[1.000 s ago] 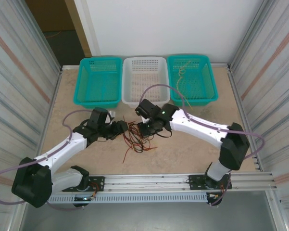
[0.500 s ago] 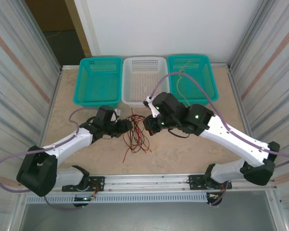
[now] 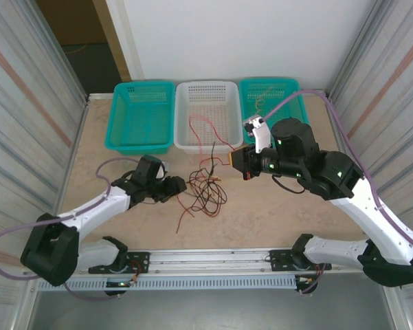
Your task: Untangle the cables
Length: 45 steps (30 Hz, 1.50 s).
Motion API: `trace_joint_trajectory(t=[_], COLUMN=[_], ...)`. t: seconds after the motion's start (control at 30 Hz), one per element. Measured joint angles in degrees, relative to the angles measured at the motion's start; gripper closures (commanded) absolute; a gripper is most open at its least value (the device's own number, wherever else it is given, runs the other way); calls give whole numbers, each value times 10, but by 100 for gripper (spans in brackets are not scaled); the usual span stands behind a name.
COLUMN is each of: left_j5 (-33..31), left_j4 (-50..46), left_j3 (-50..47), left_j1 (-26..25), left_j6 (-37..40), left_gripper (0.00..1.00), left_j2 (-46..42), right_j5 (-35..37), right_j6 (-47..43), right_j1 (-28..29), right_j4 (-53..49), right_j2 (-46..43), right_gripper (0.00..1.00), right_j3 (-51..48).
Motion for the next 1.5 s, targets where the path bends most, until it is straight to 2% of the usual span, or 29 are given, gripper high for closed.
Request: trace_joint_trajectory(t=[0.13, 0.27, 0.4, 0.73, 1.0, 1.17, 1.23, 1.3, 1.4, 1.5], left_j5=[-1, -1, -2, 26, 10, 9, 10, 13, 17, 29], left_j4=[-31, -60, -65, -10, -21, -32, -36, -38, -41, -42], left_j3=[12, 73, 144, 213, 251, 267, 279, 294, 321, 356], left_j1=[0, 0, 0, 0, 5, 7, 8, 8, 8, 8], left_j6=[21, 53, 90, 118, 147, 157, 160, 162, 162, 162], left_gripper=[28, 30, 31, 34, 54, 92, 100, 100, 100, 100], left_j2=[-86, -143, -150, -131, -93, -67, -64, -64, -68, -76], right_j5=[-5, -13, -15, -19, -40, -45, -42, -40, -27, -14], right_j6=[-1, -1, -1, -3, -3, -3, -3, -3, -3, 0], right_j1=[0, 0, 0, 0, 0, 0, 0, 0, 0, -3], right_j4=[-3, -2, 6, 10, 10, 10, 10, 10, 16, 32], right_j2=[12, 24, 26, 40, 40, 40, 40, 40, 37, 28], right_gripper=[100, 100, 99, 99, 99, 96, 95, 91, 77, 48], right_j3=[0, 0, 0, 19, 29, 29, 29, 29, 22, -5])
